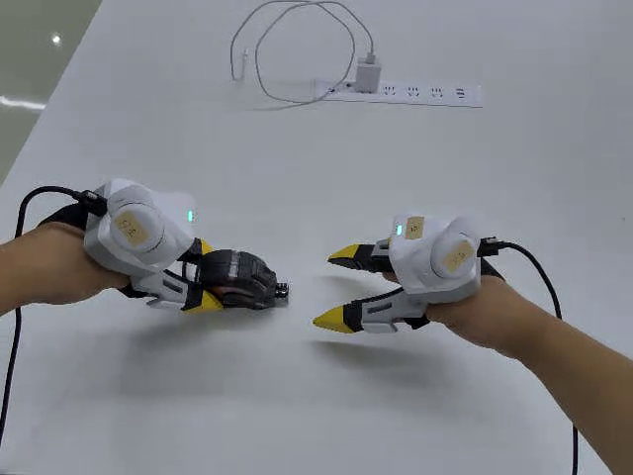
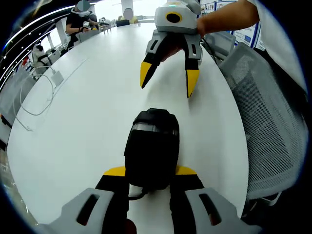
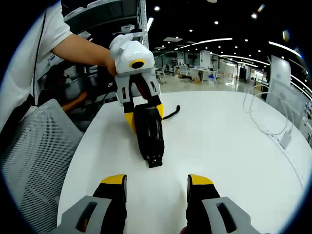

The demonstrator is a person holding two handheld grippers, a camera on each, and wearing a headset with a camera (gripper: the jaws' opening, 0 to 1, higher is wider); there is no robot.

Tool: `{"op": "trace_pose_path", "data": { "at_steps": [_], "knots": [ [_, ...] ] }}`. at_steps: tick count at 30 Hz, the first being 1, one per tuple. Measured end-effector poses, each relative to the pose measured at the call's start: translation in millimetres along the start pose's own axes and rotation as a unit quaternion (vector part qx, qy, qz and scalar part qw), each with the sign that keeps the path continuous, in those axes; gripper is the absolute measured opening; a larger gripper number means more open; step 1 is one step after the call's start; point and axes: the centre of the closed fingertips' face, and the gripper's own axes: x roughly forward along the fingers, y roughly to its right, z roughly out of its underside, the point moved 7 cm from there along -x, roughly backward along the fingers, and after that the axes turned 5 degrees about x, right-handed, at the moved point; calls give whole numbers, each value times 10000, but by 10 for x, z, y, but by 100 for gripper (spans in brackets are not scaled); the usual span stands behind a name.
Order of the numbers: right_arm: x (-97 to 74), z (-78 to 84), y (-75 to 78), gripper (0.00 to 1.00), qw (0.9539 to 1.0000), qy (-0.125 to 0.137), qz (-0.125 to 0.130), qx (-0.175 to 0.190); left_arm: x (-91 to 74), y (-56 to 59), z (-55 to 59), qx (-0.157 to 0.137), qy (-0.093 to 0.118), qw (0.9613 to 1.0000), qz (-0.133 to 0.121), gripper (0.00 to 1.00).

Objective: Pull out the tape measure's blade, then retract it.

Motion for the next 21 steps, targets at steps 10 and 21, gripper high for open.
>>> {"op": "trace_pose_path", "data": {
  "at_steps": [10, 21],
  "knots": [
    [183, -60, 16, 40, 9999, 64, -86, -68, 2, 4, 3, -15, -2, 10000, -3, 27],
    [316, -77, 36, 33, 9998, 95, -185, -77, 4, -1, 10, -26, 0, 10000, 16, 27]
  ]
}}
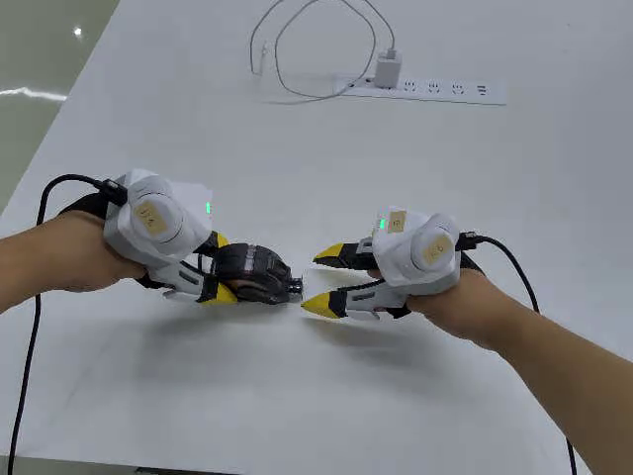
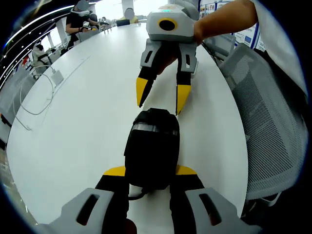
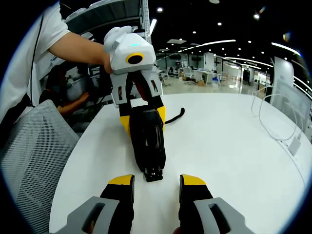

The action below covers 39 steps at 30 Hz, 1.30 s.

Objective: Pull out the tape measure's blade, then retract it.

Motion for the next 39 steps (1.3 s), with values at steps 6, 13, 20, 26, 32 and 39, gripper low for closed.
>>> {"op": "trace_pose_path", "data": {
  "at_steps": [6, 13, 20, 26, 32, 39],
  "knots": [
    [66, 22, -12, 30, 10000, -32, -56, -24, 1, 1, 1, 0, -3, 10000, 0, 27],
    [106, 17, 1, 27, 10000, -24, -73, -58, 1, 2, -1, -8, 4, 10000, 2, 27],
    [148, 11, -10, 23, 9999, -17, -107, -124, -1, 0, 2, -11, 8, 10000, 3, 27],
    [172, 10, -7, 19, 9997, 4, -133, -188, -1, -3, 5, -20, 16, 10000, 7, 27],
    [197, 17, -14, 14, 9996, -5, -186, -214, 0, -2, 3, -16, 15, 10000, 9, 27],
    [204, 26, -19, 12, 9994, 1, -241, -250, 1, -1, 0, -10, 7, 10000, 11, 27]
  ]
}}
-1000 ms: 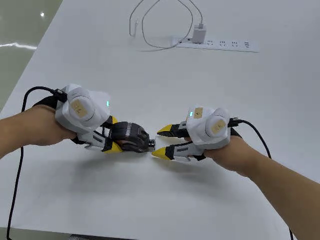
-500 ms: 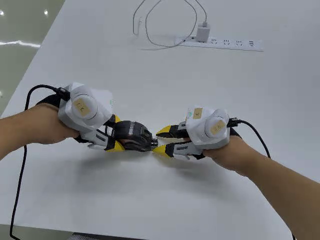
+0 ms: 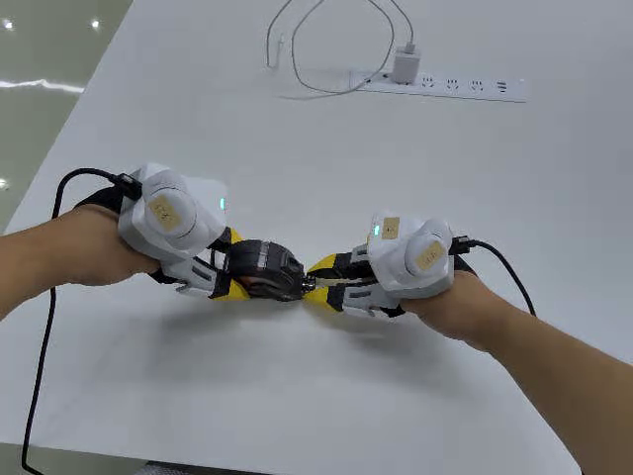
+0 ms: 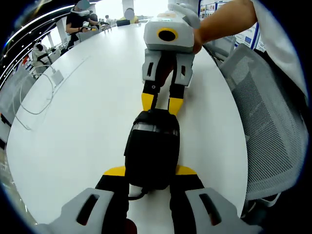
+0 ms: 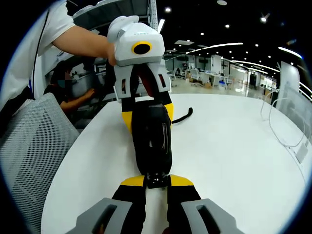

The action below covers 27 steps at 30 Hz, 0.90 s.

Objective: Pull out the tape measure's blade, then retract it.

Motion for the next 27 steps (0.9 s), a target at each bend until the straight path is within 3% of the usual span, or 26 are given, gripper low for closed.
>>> {"op": "trace_pose_path", "data": {
  "at_steps": [27],
  "knots": [
    [-19, -1, -24, 9, 9998, -53, 186, 44, 2, -15, -7, 34, -24, 10000, 15, 27]
  ]
}}
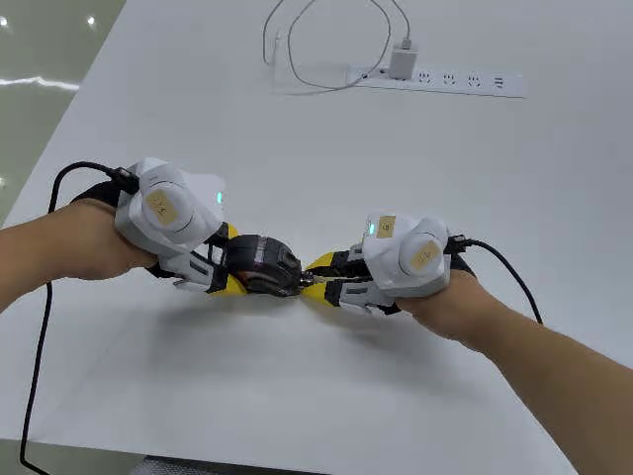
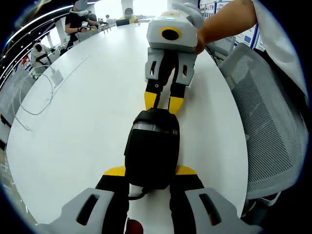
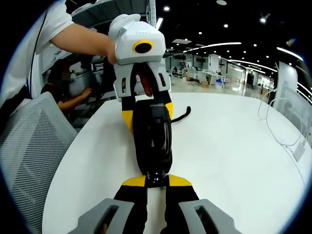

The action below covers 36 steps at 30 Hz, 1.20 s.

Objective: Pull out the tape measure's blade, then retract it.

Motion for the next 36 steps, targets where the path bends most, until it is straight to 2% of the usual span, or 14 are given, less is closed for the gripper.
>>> {"op": "trace_pose_path", "data": {
  "at_steps": [10, 36],
  "knots": [
    [-25, 11, -10, 9, 10000, -29, 8, -25, 0, 8, 6, -7, 29, 10000, -8, 26],
    [-265, 128, 23, 9, 9991, -352, 101, -231, 0, 21, 1, 14, -31, 10000, -35, 27]
  ]
}}
